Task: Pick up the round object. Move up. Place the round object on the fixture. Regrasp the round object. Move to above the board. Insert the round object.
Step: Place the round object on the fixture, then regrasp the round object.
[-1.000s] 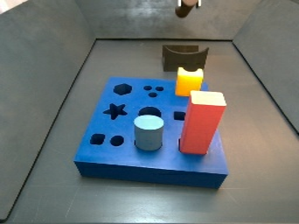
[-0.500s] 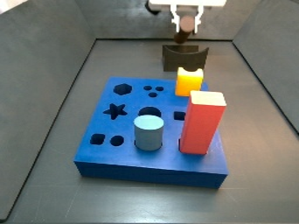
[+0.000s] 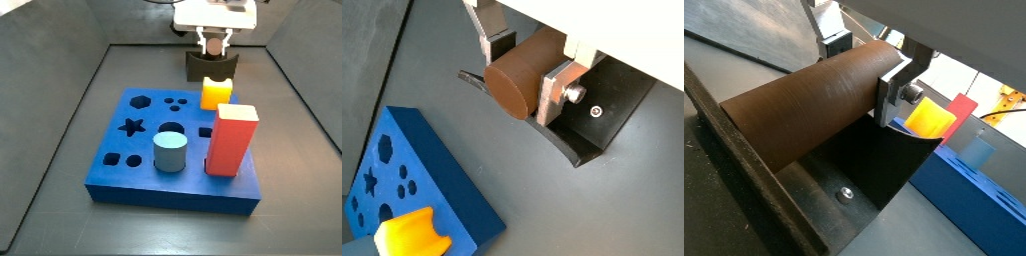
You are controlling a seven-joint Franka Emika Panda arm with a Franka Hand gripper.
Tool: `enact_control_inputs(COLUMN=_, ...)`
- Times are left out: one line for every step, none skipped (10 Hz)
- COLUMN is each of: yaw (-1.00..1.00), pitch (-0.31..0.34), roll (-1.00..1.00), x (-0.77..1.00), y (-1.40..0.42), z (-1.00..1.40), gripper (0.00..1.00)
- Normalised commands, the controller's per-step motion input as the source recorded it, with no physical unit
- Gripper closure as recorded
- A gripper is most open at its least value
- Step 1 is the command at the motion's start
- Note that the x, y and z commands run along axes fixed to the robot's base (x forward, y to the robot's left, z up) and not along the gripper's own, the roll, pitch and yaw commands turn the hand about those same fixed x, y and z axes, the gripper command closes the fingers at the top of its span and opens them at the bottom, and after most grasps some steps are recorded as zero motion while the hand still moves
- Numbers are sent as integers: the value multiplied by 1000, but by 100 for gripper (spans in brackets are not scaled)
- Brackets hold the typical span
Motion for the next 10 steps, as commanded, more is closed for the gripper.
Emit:
enact_control_inputs(yaw=-150, pitch=-106, roll=-204, x=68, y=157, z=-403, gripper=100)
enact_control_inputs(yaw=-131, pitch=-111, roll=-200, x=67, y=161, z=-399, gripper=100)
enact_control_inputs(yaw=-104, pitch=-112, roll=-198, x=68, y=163, z=-397, gripper=100)
enact_control_inputs(yaw=0, pitch=0, roll=0, x=0, y=0, z=0, gripper=0)
enact_control_inputs(yaw=-5, pitch=74, roll=-99, x=0, y=0, z=1000, gripper=0)
enact_control_inputs(yaw=-2, pitch=77, roll=-87, x=-4, y=1, z=1000, gripper=0)
enact_control_inputs(yaw=-2, pitch=80, roll=-48, x=-16, y=10, z=1000, gripper=0)
enact_control_inputs(yaw=-3, pitch=81, roll=3, x=-26, y=7, z=1000, gripper=0)
enact_control_inputs(yaw=-8, pitch=76, roll=37, x=-33, y=5, z=1000, gripper=0)
enact_control_inputs(yaw=-14, pitch=76, roll=57, x=-41, y=6, z=910, gripper=0)
